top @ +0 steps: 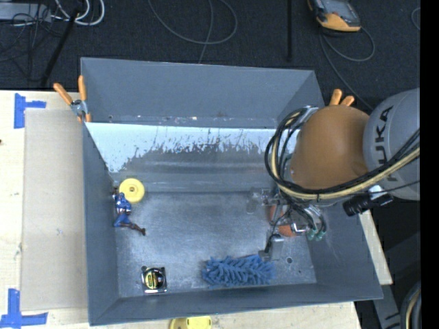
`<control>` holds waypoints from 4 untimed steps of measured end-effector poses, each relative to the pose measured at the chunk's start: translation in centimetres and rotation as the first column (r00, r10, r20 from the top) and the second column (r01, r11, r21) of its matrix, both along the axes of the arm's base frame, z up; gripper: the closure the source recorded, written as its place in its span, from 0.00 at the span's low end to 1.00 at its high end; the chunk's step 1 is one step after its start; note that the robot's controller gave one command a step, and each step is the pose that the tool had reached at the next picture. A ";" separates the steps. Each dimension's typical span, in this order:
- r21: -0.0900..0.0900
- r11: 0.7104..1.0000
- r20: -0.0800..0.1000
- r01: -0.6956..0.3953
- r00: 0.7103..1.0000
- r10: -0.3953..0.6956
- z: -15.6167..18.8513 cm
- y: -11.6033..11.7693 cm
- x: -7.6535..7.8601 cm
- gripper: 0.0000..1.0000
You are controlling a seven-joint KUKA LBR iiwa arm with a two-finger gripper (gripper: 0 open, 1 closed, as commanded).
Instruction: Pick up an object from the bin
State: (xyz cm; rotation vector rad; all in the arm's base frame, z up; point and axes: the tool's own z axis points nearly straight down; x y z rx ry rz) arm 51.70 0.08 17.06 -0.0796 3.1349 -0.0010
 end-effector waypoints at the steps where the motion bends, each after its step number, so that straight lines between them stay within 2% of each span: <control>1: 0.000 0.999 -0.006 0.033 0.999 -0.033 -4.8 3.3 -0.2 0.00; 2: 0.002 0.999 -0.009 0.035 0.999 -0.035 -7.2 3.6 -1.0 0.00; 3: 0.001 0.985 -0.008 -0.173 0.985 0.173 -8.2 3.0 -2.1 0.00; 4: -0.001 0.954 -0.005 0.300 0.954 -0.300 -9.9 3.6 -3.4 1.00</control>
Offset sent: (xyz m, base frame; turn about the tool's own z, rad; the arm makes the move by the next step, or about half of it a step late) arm -0.0212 0.0172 -0.1006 -0.2014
